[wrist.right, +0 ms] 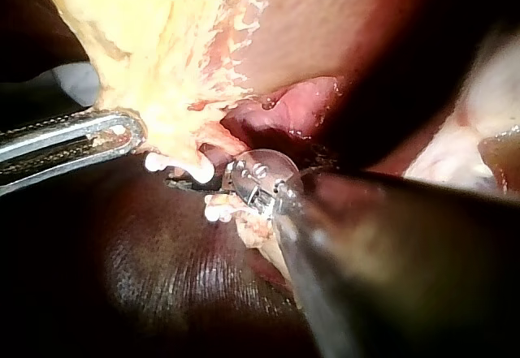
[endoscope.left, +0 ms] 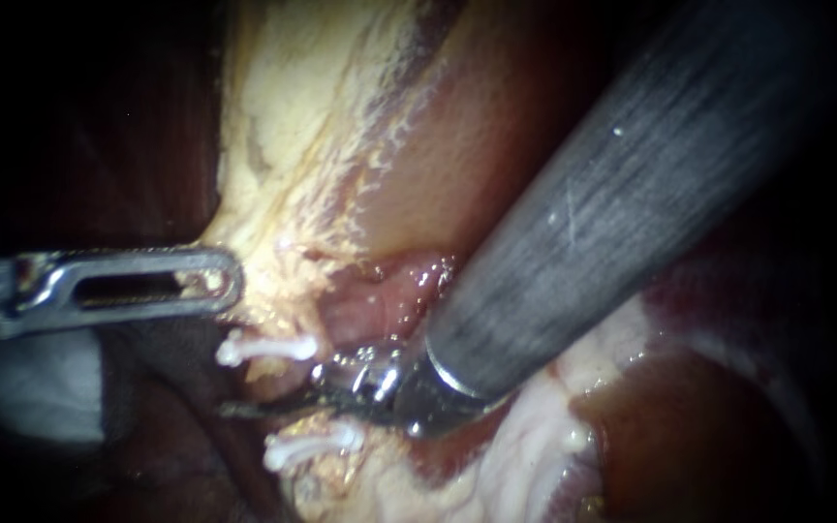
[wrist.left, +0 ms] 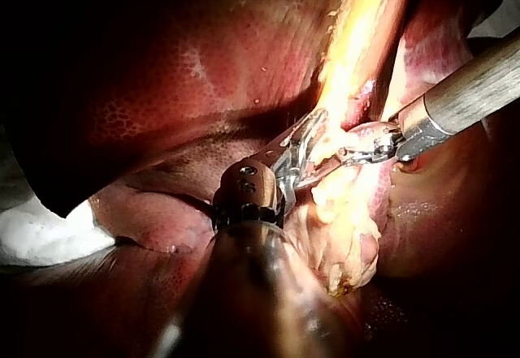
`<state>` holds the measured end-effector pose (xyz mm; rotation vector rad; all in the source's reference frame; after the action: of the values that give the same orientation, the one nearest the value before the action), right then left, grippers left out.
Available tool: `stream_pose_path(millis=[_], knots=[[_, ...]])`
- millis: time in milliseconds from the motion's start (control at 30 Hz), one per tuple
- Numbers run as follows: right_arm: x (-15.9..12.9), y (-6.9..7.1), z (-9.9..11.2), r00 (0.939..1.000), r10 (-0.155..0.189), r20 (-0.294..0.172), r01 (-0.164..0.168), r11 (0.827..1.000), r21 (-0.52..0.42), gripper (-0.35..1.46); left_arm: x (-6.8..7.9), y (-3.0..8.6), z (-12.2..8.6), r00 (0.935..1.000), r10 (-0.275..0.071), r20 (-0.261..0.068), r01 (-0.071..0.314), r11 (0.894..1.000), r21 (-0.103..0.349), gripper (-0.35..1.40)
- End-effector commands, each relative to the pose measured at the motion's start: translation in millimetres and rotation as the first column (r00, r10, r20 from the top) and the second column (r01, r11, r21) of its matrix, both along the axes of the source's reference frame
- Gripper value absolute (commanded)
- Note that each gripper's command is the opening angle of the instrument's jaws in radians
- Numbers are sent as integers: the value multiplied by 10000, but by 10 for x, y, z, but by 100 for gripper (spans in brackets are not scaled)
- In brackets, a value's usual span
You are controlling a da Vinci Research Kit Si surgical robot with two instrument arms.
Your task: Go back from the cut left tube
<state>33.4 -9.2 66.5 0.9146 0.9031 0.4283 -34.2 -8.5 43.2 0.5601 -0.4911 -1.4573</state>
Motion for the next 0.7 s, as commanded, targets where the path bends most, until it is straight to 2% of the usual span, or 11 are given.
stream_pose_path(millis=[33,167,200,267,433,700], knots=[[0,0,-1,10000,1,-5,-1,10000,1,-35,0,0,0,10000,11,-23,-11,10000,11,-35],[0,-2,-3,10000,4,-40,-4,10000,5,-35,1,0,0,10000,13,-22,-13,10000,11,-35],[0,-2,-4,10000,19,-65,-19,10000,10,-25,1,0,0,10000,14,-22,-14,10000,11,-35],[0,-3,-6,9999,42,-121,-42,10000,19,31,1,0,0,10000,14,-22,-14,10000,11,-35],[2,-7,-13,9999,51,-137,-50,10000,71,76,1,0,1,10000,-26,-24,26,10000,48,-35],[3,-9,-17,9996,126,-264,-123,9999,97,96,1,0,1,10000,-24,-23,24,10000,48,-35]])
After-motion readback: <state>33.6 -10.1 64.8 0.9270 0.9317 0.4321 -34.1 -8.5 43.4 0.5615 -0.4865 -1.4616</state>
